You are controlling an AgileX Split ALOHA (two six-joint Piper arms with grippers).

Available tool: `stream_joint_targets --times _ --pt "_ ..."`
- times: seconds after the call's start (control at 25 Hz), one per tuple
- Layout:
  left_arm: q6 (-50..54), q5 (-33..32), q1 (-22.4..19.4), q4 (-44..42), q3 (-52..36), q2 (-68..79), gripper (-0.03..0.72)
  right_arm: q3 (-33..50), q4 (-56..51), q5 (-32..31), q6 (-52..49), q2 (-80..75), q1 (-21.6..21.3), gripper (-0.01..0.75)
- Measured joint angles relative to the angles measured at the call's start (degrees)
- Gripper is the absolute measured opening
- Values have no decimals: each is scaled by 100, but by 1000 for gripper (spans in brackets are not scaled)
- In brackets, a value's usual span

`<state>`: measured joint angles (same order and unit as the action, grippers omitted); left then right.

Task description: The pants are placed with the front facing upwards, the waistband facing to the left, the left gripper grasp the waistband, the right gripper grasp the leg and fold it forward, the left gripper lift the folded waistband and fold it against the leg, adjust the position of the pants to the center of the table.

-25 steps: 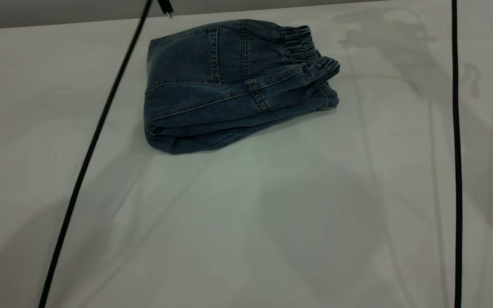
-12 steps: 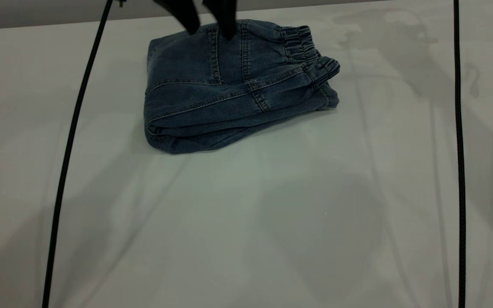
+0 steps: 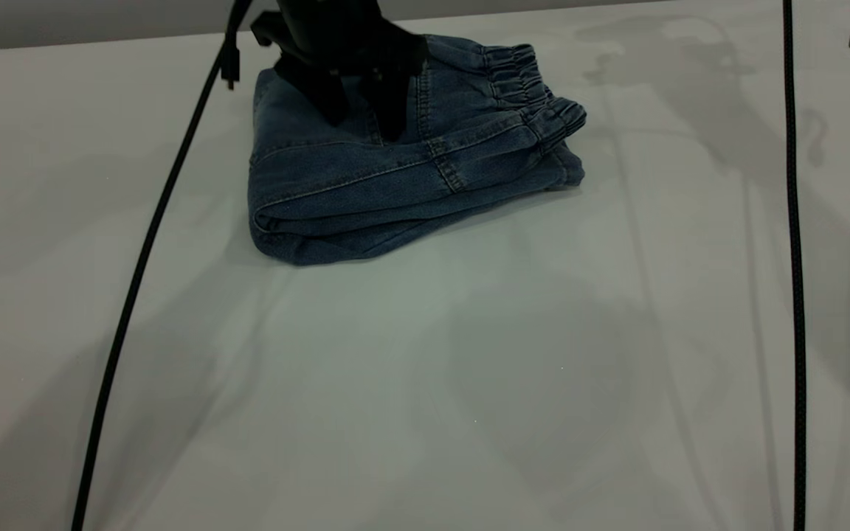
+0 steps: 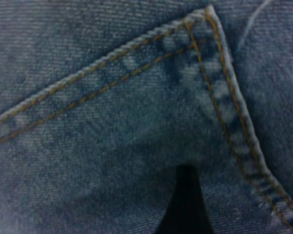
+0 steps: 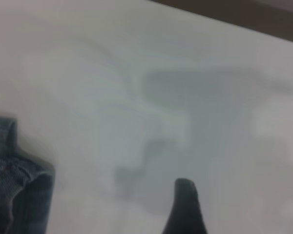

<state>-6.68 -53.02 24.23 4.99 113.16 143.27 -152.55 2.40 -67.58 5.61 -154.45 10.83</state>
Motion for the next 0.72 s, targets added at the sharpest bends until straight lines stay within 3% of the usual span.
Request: stream_joint_targets --times 0.32,0.72 --pt "-802 -159 38 -72 9 182 518 0 0 39 0 0 0 459" --pt "-2518 -791 332 -46 9 187 518 0 5 137 7 0 0 459"
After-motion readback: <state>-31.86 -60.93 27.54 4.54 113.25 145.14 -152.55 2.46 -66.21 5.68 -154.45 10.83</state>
